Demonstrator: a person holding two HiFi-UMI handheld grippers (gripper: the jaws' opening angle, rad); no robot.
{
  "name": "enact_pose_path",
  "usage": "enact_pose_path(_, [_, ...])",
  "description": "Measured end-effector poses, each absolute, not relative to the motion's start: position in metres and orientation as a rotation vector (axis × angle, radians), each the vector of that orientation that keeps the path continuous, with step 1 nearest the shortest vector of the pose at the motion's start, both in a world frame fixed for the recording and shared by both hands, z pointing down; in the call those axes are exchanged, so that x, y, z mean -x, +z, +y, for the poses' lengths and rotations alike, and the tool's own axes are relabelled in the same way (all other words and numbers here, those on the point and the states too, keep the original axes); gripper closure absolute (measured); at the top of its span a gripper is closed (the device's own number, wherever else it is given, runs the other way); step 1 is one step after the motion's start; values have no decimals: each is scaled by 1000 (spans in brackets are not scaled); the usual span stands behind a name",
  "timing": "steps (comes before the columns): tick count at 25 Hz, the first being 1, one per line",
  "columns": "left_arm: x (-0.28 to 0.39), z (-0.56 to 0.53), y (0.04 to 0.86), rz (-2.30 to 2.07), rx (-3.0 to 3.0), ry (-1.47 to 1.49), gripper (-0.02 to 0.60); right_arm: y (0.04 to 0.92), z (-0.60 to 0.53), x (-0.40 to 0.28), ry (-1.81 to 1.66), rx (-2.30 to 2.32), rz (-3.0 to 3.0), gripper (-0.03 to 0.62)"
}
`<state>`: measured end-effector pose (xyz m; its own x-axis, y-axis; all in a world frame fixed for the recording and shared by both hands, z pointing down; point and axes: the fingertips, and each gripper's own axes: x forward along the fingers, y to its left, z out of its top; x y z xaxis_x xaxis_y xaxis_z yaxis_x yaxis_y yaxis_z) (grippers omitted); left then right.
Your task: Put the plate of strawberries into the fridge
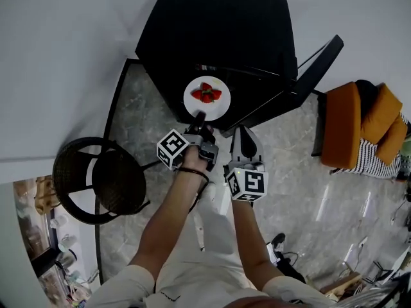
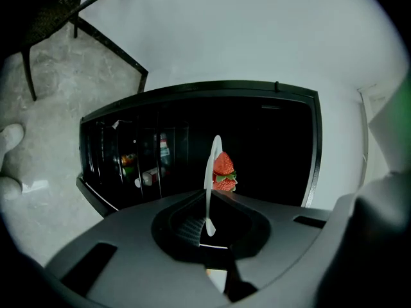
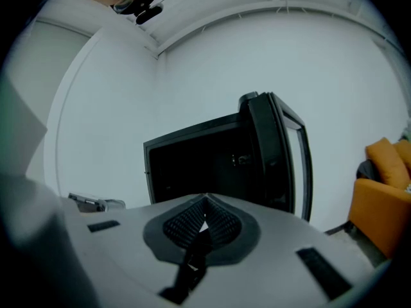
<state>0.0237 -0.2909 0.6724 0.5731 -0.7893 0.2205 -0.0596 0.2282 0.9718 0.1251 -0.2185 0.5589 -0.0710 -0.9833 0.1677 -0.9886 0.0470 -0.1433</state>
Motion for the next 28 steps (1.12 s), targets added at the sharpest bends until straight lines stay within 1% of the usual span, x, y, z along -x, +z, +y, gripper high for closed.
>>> enact_pose_path(10, [-34, -301, 712, -817, -1242, -558, 571, 577, -217, -121, 331, -2108, -2251, 582])
enact_pose_path(20, [-43, -334, 749, -810, -1237, -534, 571, 588, -217, -112, 341, -2082, -2265, 582])
enact_pose_path(28, [-49, -341, 779, -842, -1227, -490, 571, 586, -219, -122, 339, -2092, -2255, 582])
